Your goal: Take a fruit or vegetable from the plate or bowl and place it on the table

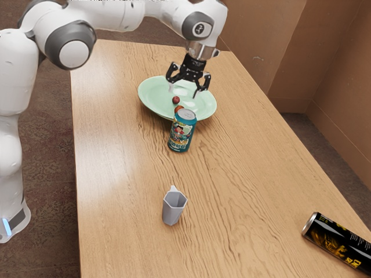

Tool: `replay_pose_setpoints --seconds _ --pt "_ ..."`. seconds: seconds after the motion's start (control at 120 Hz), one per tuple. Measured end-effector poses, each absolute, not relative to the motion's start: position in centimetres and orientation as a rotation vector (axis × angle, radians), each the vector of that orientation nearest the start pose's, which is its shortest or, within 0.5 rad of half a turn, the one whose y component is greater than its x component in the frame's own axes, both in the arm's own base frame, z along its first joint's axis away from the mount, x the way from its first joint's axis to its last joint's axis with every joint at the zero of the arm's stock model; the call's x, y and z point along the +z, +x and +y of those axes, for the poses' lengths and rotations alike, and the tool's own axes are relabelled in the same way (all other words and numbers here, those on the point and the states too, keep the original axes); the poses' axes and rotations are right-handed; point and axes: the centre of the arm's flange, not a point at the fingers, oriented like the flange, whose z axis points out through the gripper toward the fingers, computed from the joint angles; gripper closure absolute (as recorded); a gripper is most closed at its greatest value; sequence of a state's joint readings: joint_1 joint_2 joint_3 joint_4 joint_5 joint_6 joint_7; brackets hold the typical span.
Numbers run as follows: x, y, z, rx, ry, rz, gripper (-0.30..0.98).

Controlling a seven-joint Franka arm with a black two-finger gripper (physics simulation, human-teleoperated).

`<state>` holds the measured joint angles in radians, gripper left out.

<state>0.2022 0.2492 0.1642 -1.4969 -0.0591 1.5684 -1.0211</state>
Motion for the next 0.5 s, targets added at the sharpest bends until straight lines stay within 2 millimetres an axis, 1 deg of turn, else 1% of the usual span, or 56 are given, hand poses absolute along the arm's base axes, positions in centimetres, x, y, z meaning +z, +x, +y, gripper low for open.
replay_pose_setpoints --seconds 0.092,0.208,0.433,0.5 --pt "50.6 59.3 19.8 0.219 -2.383 -1.952 0.00" --pt "49.2 60.3 19.6 0.195 -2.383 -1.939 0.00" --pt "48.1 60.9 19.9 0.170 -2.375 -1.947 0.00" --pt "47.5 61.1 20.0 0.183 -2.371 -1.956 0.00"
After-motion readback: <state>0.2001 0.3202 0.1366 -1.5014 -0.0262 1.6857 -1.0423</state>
